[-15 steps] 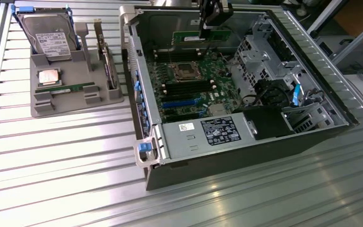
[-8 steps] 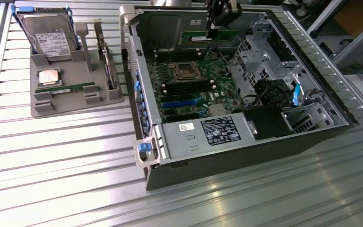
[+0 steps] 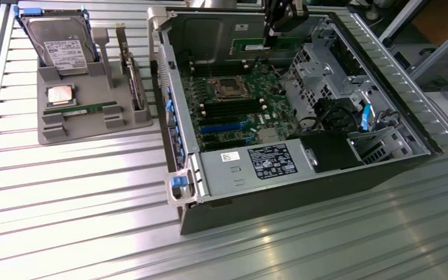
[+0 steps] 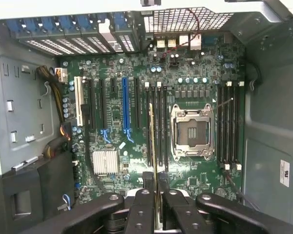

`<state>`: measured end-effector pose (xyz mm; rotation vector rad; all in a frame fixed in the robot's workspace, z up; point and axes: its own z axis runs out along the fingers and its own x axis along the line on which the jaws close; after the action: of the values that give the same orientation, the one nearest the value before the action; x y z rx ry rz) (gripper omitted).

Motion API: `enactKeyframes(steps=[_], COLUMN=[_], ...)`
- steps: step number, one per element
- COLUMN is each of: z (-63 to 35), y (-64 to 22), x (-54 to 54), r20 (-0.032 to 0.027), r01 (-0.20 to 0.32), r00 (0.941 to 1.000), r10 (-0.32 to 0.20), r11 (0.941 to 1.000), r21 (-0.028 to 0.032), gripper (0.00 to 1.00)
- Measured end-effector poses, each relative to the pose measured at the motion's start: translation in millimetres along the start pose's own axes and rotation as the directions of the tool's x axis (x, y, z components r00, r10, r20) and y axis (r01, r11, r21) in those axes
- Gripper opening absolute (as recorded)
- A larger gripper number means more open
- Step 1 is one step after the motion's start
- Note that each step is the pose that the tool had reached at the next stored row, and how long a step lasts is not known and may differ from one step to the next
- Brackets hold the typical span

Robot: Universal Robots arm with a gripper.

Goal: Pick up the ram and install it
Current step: 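Pick up the ram and move it above insertion slot, then insert the ram into the slot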

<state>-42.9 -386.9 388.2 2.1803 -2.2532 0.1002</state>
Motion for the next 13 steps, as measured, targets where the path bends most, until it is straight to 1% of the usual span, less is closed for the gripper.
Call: enactKeyframes(steps=[2, 4, 13], z=[0.1, 0.2, 0.8], y=[-4.1, -5.9, -5.8], x=[-0.1, -0.2, 0.3], r20=[-0.0001, -0.0001, 0.0001], r01=[0.000, 0.000, 0.000], r00=[1.0000, 1.0000, 1.0000], r10=[0.000, 0.000, 0.000], r11=[1.0000, 1.0000, 1.0000], r21=[-0.0001, 0.0000, 0.0000], gripper=[0.13, 0.13, 0.13])
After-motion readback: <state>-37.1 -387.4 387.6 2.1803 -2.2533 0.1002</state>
